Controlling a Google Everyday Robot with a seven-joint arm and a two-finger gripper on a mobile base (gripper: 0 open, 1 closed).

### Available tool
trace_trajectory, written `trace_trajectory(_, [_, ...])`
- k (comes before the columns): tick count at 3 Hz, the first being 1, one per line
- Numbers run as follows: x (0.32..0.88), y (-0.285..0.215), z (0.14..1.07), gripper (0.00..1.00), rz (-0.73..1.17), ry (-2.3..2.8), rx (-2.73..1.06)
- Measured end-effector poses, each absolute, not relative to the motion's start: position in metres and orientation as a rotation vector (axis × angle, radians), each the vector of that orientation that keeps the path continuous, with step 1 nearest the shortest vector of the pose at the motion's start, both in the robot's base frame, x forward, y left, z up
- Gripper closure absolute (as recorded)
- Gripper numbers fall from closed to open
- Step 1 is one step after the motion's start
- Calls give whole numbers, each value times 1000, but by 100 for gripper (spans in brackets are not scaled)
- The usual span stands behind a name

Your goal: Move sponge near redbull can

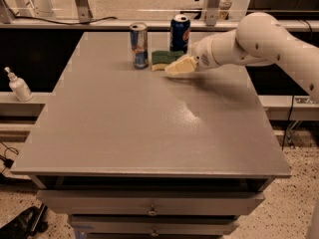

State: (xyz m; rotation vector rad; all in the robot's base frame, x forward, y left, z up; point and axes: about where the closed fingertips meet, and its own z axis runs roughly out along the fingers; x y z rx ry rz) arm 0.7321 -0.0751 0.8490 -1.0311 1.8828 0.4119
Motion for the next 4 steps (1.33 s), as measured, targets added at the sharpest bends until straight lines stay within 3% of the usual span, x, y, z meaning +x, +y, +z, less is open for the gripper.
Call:
trace_trajectory(2, [712,-86,864,0,428,1859,-1040])
trace_trajectory(4, [671,-137,898,0,419,1826,-1136])
